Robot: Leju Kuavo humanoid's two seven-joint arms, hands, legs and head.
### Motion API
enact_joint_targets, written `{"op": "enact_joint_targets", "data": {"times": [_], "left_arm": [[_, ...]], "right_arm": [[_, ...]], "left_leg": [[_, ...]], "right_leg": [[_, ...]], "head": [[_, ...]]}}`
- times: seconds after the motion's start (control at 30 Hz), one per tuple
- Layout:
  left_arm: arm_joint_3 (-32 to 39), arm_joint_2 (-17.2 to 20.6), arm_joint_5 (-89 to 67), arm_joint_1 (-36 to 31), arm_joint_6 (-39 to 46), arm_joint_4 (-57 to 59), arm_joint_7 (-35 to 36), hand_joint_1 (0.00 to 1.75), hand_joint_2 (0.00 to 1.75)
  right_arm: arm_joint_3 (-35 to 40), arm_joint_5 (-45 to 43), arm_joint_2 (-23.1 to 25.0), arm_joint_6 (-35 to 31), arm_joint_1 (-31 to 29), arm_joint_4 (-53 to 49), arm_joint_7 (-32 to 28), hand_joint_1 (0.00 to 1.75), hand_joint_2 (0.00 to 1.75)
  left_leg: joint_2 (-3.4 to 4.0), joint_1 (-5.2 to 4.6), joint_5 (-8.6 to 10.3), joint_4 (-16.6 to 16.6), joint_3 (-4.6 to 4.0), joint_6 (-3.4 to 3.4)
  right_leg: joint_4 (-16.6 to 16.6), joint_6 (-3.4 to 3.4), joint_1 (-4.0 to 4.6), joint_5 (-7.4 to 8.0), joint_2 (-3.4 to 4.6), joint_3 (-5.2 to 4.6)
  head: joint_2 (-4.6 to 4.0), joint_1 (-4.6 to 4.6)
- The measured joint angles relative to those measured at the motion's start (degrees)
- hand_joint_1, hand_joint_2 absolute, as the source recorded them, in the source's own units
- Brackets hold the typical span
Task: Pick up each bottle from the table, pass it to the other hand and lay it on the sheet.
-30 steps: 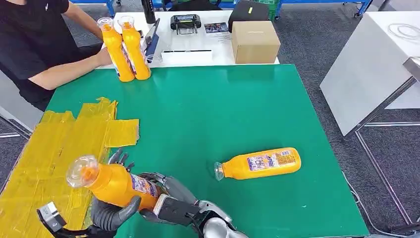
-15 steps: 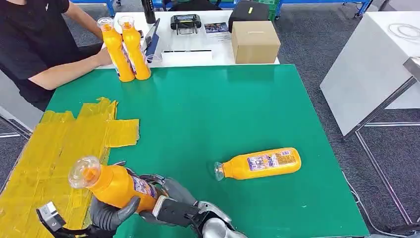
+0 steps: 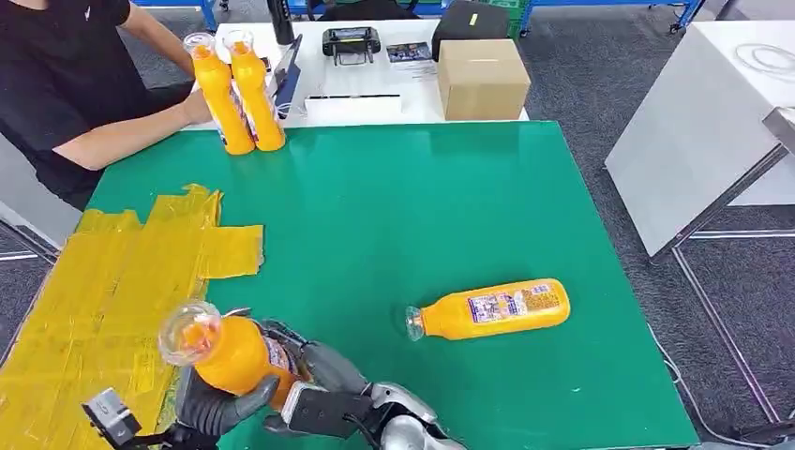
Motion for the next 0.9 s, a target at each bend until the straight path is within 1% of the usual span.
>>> {"op": "enact_joint_targets", "data": {"times": [0.1, 0.27, 0.63, 0.8, 0.9], "left_arm": [[1.1, 0.2, -8.0, -0.1, 4.5, 0.0, -2.4, 1.75, 1.75], [2.3, 0.2, -8.8, -0.3, 4.8, 0.0, -3.0, 1.75, 1.75], [3.2, 0.2, -9.9, -0.5, 5.2, 0.0, -3.1, 1.75, 1.75], [3.6, 0.3, -17.3, -0.6, 12.4, 0.0, -3.6, 1.75, 1.75], [5.4, 0.8, -19.4, -0.5, 14.0, 0.0, -3.7, 1.75, 1.75]], "right_arm": [[-1.0, -0.7, -1.1, 0.2, -0.1, -2.8, 0.6, 0.0, 1.75], [-1.8, -0.9, -2.2, 0.4, -0.1, -5.0, 0.8, 0.0, 1.75], [-2.1, -1.0, -2.7, 0.4, 0.0, -6.2, 0.8, 0.0, 1.75], [-2.9, -1.3, -3.7, 0.2, 0.5, -8.2, 0.6, 0.0, 1.75], [-4.4, -1.9, -5.6, 0.1, 1.6, -11.8, 0.5, 0.0, 1.75]], "left_leg": [[0.0, 0.0, 0.0, 0.0, 0.0, 0.0], [0.0, 0.0, 0.0, 0.0, 0.01, 0.0], [0.0, 0.0, 0.0, 0.0, 0.0, 0.0], [0.0, 0.0, 0.0, 0.0, 0.0, 0.0], [0.0, 0.0, 0.0, 0.0, -0.01, 0.0]], "right_leg": [[0.0, 0.0, 0.0, 0.0, 0.01, 0.0], [0.0, 0.0, 0.0, 0.0, 0.0, 0.01], [0.0, 0.0, 0.0, 0.0, 0.0, 0.0], [0.0, 0.0, 0.0, 0.0, 0.0, 0.0], [0.0, 0.0, 0.0, 0.0, 0.0, -0.01]], "head": [[0.0, 0.0], [0.0, -0.02], [0.0, 0.0], [0.0, 0.0], [0.0, 0.0]]}}
